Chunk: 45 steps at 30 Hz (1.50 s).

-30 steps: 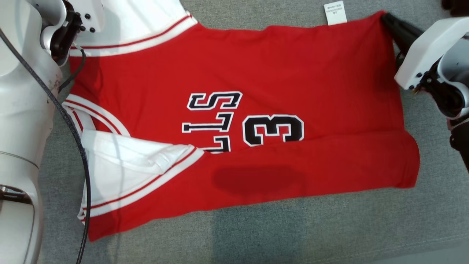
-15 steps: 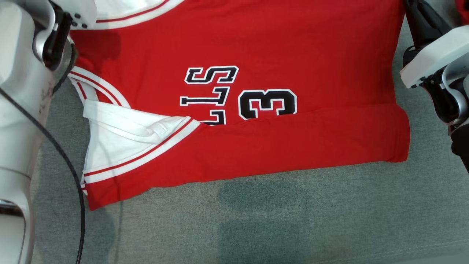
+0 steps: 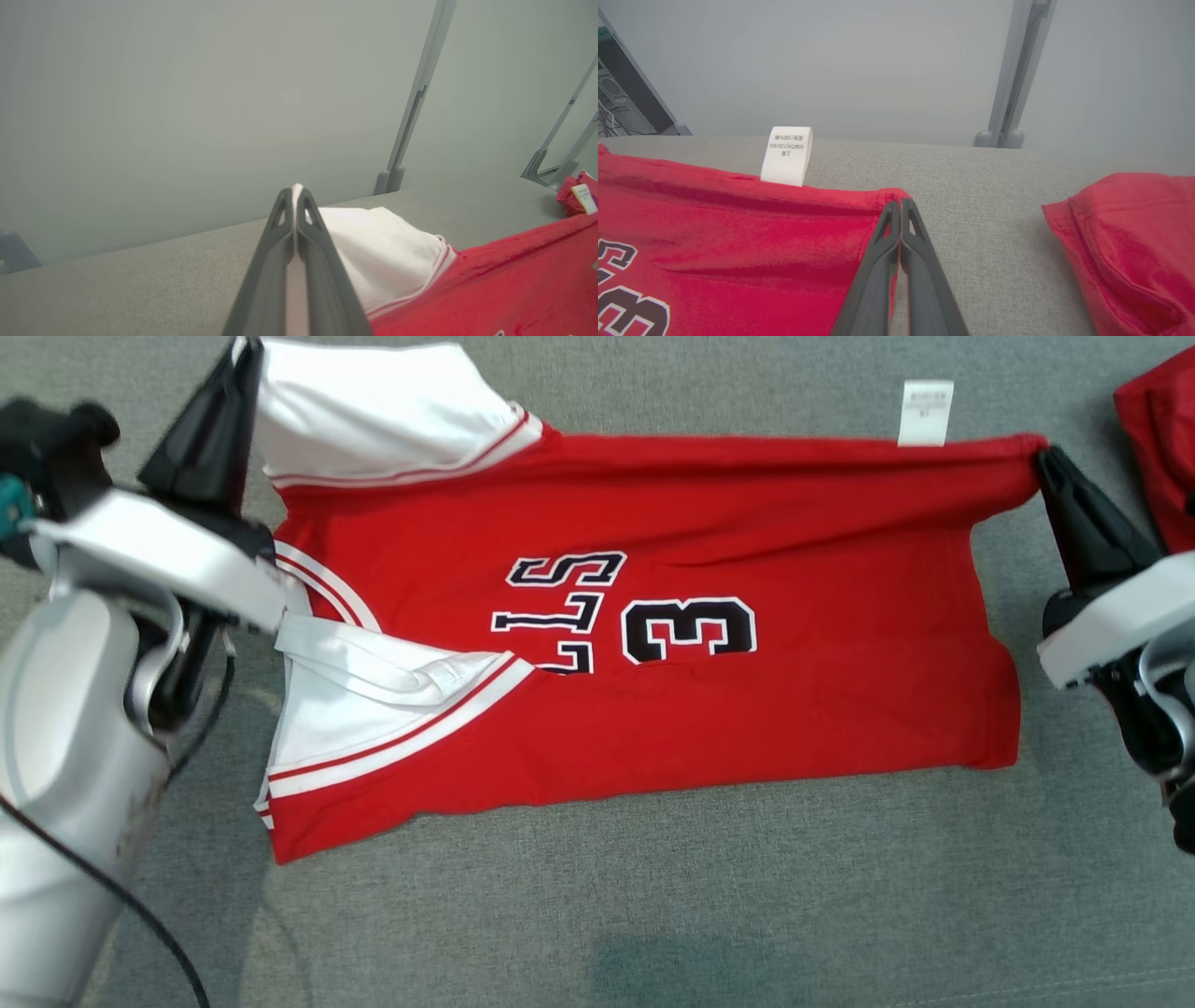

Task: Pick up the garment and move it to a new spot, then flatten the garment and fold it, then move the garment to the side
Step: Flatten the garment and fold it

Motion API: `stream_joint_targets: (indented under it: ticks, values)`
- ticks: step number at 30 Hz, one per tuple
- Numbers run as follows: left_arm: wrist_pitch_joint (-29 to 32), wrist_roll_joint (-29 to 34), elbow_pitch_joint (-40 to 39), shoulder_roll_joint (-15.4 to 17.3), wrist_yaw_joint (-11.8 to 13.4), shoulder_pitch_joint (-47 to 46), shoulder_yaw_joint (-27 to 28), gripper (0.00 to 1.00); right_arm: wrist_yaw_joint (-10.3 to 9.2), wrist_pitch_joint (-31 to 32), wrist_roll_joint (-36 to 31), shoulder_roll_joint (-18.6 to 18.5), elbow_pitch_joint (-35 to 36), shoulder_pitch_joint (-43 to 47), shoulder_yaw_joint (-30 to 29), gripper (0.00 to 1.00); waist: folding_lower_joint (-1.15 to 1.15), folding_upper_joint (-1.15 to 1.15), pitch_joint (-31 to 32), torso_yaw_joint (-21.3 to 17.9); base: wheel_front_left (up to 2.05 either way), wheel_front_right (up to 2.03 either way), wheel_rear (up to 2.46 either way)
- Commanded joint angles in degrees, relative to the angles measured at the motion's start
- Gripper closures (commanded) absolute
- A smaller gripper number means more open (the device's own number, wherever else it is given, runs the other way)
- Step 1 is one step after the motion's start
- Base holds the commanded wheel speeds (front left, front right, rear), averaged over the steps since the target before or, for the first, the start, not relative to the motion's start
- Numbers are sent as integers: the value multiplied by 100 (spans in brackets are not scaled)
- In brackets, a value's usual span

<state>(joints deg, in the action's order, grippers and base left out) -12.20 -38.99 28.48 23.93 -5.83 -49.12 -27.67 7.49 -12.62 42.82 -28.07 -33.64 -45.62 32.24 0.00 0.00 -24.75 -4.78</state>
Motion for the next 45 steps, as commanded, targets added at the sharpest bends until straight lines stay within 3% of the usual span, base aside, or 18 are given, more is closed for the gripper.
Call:
stream_joint_targets:
  ticks: [1, 12, 18, 38, 45]
  values:
    - [5, -96, -500, 354, 144, 264, 241, 100, 0, -98, 53, -183, 213, 358, -20, 100, 0, 0, 129, 28, 0, 0, 0]
    - [467, -343, -3172, 797, 1198, 2480, 318, 100, 0, -6, -33, -319, 711, 1460, -415, 100, 0, 0, 367, 149, 0, 0, 0]
    - [614, -494, -3841, 786, 1498, 3247, 205, 100, 0, 44, -170, -213, 822, 1917, -662, 100, 0, 0, 399, 233, 0, 0, 0]
    - [540, -664, -3690, 736, 1752, 3885, 182, 100, 0, 327, -604, 116, 1282, 2796, -1352, 100, 0, 0, 561, 233, 0, 0, 0]
    - [615, -889, -3079, 560, 1600, 3943, 51, 100, 0, 493, -766, 281, 1262, 2902, -1458, 100, 0, 0, 573, 206, 0, 0, 0]
